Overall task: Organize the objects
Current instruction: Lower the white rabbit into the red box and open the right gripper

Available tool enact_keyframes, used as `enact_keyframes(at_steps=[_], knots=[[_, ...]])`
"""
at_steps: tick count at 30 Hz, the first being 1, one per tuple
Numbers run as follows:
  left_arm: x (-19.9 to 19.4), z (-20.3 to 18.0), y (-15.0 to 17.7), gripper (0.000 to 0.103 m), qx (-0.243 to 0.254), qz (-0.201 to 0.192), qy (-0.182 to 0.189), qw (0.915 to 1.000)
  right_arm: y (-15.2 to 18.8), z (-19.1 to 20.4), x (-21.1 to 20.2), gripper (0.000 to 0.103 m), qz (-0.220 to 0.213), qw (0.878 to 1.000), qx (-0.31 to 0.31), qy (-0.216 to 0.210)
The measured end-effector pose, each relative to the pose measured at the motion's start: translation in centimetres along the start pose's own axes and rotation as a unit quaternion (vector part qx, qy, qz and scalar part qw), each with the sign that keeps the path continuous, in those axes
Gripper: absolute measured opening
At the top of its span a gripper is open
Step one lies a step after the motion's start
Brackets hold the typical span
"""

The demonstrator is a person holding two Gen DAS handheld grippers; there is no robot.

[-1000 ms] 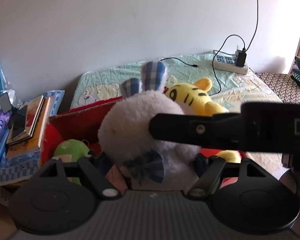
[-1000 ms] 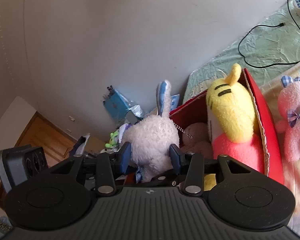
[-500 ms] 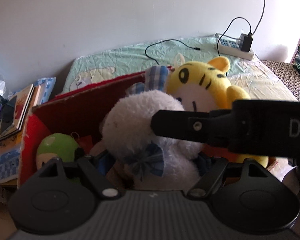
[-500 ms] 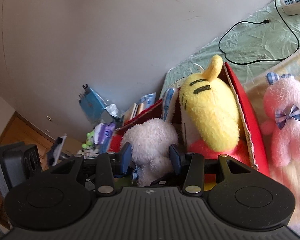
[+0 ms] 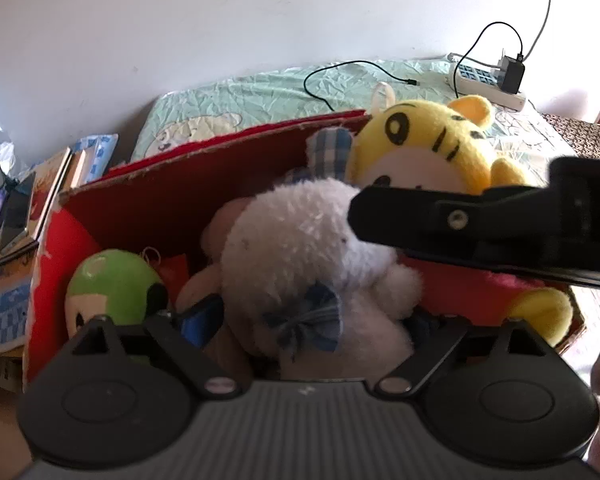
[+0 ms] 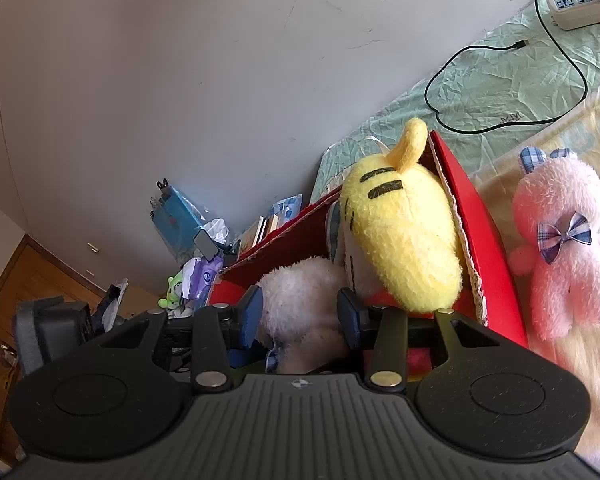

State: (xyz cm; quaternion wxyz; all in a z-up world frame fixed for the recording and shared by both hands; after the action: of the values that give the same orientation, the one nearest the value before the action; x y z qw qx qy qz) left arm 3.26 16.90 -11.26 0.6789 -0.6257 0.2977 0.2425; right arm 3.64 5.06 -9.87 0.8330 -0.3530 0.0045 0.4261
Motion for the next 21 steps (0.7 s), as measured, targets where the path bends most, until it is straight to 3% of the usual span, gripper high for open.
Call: enact_keyframes(at_steps=[21], knots=[[-0.35, 0.22, 0.9, 0.098, 0.002, 0.013, -0.029, 0.9995, 0.2, 0.03, -0.72, 0.044, 0.004, 1.0, -0.011, -0.004]])
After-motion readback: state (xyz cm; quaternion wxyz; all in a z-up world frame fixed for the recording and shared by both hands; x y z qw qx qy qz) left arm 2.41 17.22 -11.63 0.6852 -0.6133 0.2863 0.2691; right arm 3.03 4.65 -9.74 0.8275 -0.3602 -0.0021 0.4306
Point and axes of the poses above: each gripper's, at about its wrist camera, not at the fingertips, and x roughly the way its jaws point, z to its left, y to its underside, the point moved 7 cm from there along x, roughly the way its jaws point, and after that the axes turned 8 degrees about -z, right-handed, at the moved point
